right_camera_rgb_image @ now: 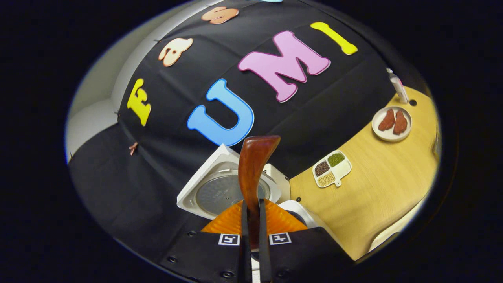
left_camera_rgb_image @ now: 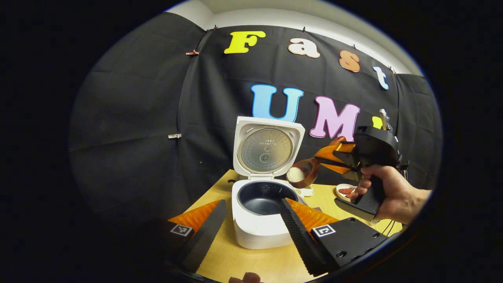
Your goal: Close the left gripper, press the button to open the rice cooker; take a wooden spoon from the chopstick holder with the right hand, scoop a spoonful of rice and pour it into the rice cooker, then put the wooden spoon back into the chopstick holder.
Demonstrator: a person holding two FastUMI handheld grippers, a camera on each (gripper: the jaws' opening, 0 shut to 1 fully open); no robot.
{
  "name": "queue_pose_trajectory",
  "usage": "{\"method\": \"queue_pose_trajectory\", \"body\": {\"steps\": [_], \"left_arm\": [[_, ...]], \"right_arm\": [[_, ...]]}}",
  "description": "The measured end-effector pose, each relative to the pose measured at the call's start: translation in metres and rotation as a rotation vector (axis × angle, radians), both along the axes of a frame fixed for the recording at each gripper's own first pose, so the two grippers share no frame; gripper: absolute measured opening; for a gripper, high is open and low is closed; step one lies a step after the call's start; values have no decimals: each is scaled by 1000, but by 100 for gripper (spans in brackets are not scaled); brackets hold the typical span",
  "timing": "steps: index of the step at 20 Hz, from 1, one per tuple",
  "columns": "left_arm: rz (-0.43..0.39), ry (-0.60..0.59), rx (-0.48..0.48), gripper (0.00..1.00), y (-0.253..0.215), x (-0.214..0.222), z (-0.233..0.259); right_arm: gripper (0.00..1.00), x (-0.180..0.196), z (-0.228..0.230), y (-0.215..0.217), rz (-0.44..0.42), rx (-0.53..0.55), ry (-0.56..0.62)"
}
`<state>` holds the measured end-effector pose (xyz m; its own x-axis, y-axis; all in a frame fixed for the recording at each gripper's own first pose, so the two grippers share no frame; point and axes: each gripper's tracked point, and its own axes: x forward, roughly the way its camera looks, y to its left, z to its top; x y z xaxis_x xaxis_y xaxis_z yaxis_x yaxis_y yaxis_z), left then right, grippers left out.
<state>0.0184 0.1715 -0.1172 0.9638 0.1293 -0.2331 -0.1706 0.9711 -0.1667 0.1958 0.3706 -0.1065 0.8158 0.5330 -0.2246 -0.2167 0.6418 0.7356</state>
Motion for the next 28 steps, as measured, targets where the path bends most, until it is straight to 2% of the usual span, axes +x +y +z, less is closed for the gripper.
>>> {"method": "queue_pose_trajectory", "body": {"steps": [4,9,13,23,28], "left_arm": [[12,8,-40,95,1,0,-5],[11,4,-35,95,5,-1,-7],[15,5,-38,95,12,-3,-9],[35,17,-49,95,26,-8,-16],[37,22,-62,95,28,-7,-20]], "right_arm": [[12,10,-11,19,24,-70,-24],[12,12,-23,32,54,-175,-65],[12,6,-26,45,104,-311,-150],[12,2,-31,80,234,-556,-338],[12,-11,-33,95,349,-772,-529]]}}
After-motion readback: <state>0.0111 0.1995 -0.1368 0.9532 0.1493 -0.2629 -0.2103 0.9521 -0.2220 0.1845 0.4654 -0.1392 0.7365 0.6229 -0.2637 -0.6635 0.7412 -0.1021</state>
